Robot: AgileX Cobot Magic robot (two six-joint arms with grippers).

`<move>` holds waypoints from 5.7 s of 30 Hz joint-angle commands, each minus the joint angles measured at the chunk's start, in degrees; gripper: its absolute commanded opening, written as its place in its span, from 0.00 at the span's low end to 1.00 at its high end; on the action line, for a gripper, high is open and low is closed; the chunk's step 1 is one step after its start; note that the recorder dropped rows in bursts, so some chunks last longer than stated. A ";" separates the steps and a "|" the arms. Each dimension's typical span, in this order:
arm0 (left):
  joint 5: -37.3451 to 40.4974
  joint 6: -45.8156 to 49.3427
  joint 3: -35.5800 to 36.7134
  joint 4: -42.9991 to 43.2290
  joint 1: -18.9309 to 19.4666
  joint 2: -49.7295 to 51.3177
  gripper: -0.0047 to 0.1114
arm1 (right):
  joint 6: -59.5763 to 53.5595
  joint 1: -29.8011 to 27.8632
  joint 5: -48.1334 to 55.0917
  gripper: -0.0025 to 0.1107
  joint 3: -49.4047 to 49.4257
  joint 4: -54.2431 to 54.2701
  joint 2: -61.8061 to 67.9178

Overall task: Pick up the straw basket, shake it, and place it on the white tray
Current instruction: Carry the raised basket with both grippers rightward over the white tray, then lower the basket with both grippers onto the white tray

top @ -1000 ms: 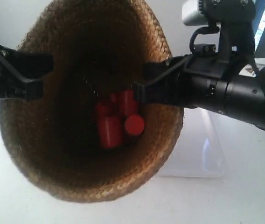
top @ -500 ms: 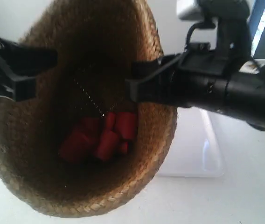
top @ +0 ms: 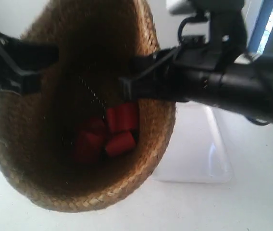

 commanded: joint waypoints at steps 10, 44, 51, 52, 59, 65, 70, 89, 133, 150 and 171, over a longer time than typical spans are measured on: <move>-2.10 1.98 -0.86 2.16 -2.66 -7.63 0.04 | -6.09 2.23 -2.15 0.02 -0.87 -0.08 -7.48; -1.22 1.63 2.26 -1.36 -0.41 -2.42 0.04 | -11.90 3.90 -9.10 0.02 1.88 5.17 -1.95; -1.36 1.85 2.45 -1.22 -0.41 -1.21 0.04 | -11.90 3.90 -9.16 0.02 3.13 5.17 -0.88; -1.54 1.85 2.45 -1.22 -0.41 -1.17 0.04 | -11.90 3.90 -9.33 0.02 3.19 5.17 -0.56; 8.71 2.62 -3.83 0.50 -1.33 -7.64 0.04 | -10.75 6.41 -0.70 0.02 -3.84 5.28 -9.51; -6.44 -0.12 3.06 -1.25 -0.26 -0.50 0.04 | -16.68 5.16 -16.75 0.02 0.55 14.58 0.10; 1.14 3.68 1.22 -0.43 -0.37 -1.39 0.04 | -21.36 5.08 -12.20 0.02 -0.45 14.14 -2.71; 6.62 -3.57 -6.76 -8.74 6.23 7.70 0.04 | -51.60 -6.50 -10.64 0.02 -0.55 45.54 -1.62; 41.21 -23.42 -23.05 15.13 17.82 21.36 0.04 | -52.29 -22.85 11.52 0.02 -4.66 6.45 8.69; 46.94 -35.08 -36.10 18.39 12.62 28.85 0.04 | 37.34 -25.27 57.93 0.02 -29.34 -52.95 11.23; 42.74 -47.89 -49.54 23.07 2.95 38.83 0.04 | 38.08 -34.95 63.37 0.02 -29.72 -54.67 15.88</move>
